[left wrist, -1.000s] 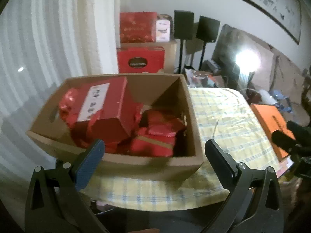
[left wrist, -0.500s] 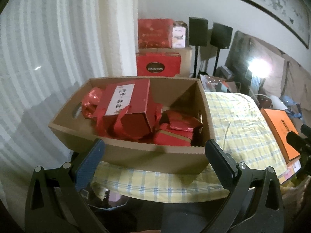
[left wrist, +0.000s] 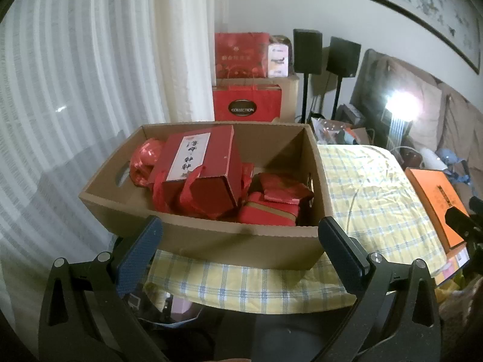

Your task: Organize objects

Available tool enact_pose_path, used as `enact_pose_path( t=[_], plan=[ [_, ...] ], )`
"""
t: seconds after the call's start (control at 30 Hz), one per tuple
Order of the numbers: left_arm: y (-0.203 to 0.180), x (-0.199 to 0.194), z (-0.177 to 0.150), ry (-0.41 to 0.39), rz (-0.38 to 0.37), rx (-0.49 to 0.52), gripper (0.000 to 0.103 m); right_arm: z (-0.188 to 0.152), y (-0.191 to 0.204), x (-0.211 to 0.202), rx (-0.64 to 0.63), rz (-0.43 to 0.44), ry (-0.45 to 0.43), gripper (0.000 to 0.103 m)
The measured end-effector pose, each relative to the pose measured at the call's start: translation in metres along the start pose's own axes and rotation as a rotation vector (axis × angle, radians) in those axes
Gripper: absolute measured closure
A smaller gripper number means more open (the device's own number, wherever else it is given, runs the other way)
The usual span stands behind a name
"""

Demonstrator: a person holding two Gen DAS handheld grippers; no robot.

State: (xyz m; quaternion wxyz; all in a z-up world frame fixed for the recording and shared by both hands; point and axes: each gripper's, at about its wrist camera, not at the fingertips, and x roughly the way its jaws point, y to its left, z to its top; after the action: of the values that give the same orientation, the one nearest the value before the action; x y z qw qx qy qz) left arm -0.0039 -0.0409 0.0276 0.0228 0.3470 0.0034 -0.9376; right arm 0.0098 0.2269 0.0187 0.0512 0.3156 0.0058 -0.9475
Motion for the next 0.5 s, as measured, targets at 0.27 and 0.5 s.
enact_pose_path(
  t=[0.27, 0.5],
  plan=[
    [-0.0026, 0.0008, 0.0005, 0.000, -0.002, 0.002, 0.000, -0.0005, -0.0038, 0.0016, 0.011, -0.019, 0.004, 0.001],
    [-0.0030, 0.0004, 0.0005, -0.002, -0.002, 0.003, 0.000, -0.0015, -0.0052, 0.0022, 0.012, -0.024, 0.005, 0.001]
  ],
)
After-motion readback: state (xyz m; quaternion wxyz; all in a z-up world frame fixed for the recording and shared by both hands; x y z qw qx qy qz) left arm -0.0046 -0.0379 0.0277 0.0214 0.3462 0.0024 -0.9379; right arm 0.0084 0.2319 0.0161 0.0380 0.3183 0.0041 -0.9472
